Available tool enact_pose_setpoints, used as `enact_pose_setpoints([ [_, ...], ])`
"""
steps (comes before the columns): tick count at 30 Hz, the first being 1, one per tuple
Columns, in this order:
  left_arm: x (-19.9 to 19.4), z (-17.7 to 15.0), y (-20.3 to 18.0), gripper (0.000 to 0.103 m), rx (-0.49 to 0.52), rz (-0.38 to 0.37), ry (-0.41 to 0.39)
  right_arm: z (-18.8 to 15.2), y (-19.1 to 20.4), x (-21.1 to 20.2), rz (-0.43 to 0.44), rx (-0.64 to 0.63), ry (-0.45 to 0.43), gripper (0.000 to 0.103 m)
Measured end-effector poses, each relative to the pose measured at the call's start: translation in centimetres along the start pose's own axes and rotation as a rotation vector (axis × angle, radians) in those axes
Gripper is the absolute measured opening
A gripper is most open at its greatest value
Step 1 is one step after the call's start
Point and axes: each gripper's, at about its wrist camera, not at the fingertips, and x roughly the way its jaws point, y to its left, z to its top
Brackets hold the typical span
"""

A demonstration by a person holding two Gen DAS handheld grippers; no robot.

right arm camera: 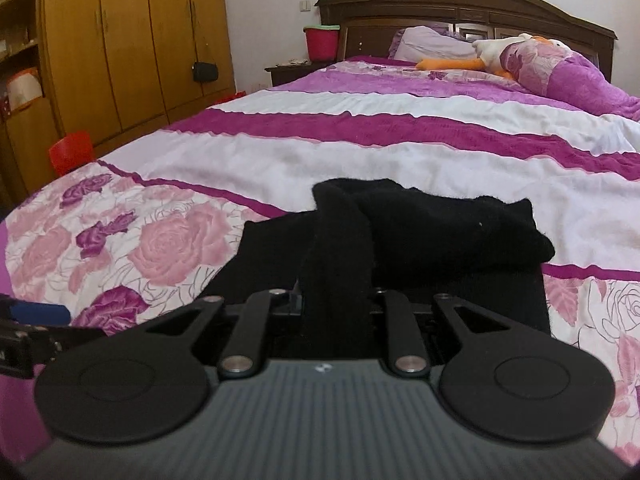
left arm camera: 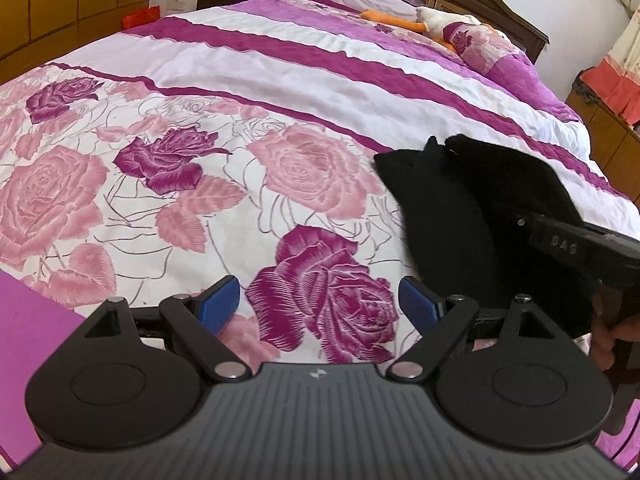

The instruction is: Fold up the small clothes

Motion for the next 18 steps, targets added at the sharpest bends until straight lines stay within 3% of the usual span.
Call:
enact_pose_setpoints([
  [6,-0.1,0.2,0.8,0.089,-0.026,-0.008,-0.012,1.5,2.3,-1.8,0.010,-0.087,-0.050,0.020],
  [10,-0.4,0.1,0.9,0.089,-0.038,-0.009,-0.015,0.4,4.2,-0.4,0.032,-0.172,0.031,0.022],
  [12,-0.7,0.1,0.8,0.089,-0.029,-0.010,-0.019,-0.3,4.6,0.1,0.032,-0.159,0.058,0.025],
  [18,-1.9,0.4,0.4,0.089,-0.016,-0.008,-0.044,0.1,4.4,-2.6,0.095,-0.044,0.030,0.031],
])
